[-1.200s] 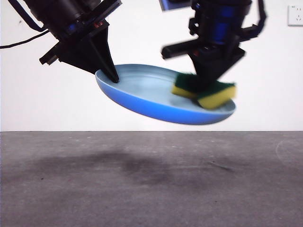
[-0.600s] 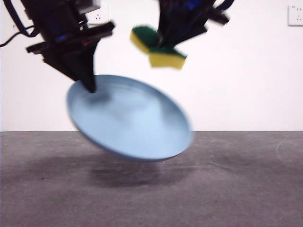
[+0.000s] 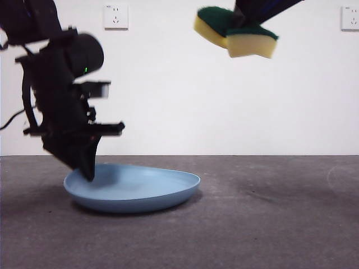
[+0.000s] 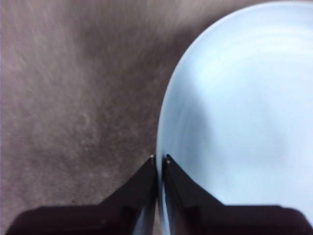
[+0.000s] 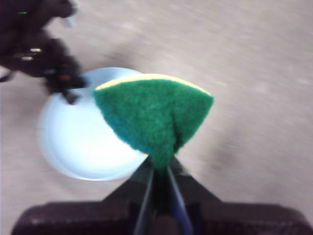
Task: Pick up the plate,pick up the cloth,clean the plate with the cloth
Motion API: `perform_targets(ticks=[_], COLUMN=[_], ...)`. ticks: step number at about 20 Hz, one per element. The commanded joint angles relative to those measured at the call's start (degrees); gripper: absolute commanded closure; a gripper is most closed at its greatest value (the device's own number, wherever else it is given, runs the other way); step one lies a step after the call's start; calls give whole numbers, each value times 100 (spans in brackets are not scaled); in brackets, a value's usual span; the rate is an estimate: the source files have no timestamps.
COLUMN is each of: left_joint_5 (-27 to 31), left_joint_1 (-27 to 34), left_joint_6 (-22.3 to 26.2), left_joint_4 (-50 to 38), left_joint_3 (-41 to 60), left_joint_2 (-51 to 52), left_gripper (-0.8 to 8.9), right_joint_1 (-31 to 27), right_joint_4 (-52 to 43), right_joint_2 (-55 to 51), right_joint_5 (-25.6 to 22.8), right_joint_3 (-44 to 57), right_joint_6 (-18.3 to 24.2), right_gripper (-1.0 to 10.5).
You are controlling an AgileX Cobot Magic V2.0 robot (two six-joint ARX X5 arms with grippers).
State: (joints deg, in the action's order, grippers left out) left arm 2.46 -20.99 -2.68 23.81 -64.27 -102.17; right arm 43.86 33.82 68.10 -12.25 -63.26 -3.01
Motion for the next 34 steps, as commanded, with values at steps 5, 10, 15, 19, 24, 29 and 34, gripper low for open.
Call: perform_targets(ticks=[5,10,15,19,24,29,34], left_joint_5=[197,170,-90,-697,-1019,-1012,-1014], left_joint_1=[188,142,109,109,109,109,109], left_joint_6=[144,103,-76,-229,-227,-221,-223], left_joint_4=[118,192,295,638,1298,1714,1792], left_joint_3=[24,4,4,4,4,4,4], left_joint_2=[-166,684,2122,3318,4330,4500,4500], left_gripper=[498,498,498,498,499,499,499], right_joint_1=[-107,-476,-944,-1233,-1335,-1346,-1386], right_joint_4=[-24,-101,-223,-361,-503,-498,-459], right_joint_2=[7,317,1248,2144,3001,3130,3130], right_joint_5=[-468,-452,-407,356,761,931,916], right_joint_3=[48,50,50,50,50,50,50], right_joint_6=[-699,-859,-911,-962,-960,-960,-957], right_gripper=[958,958,946,945,945,768,682])
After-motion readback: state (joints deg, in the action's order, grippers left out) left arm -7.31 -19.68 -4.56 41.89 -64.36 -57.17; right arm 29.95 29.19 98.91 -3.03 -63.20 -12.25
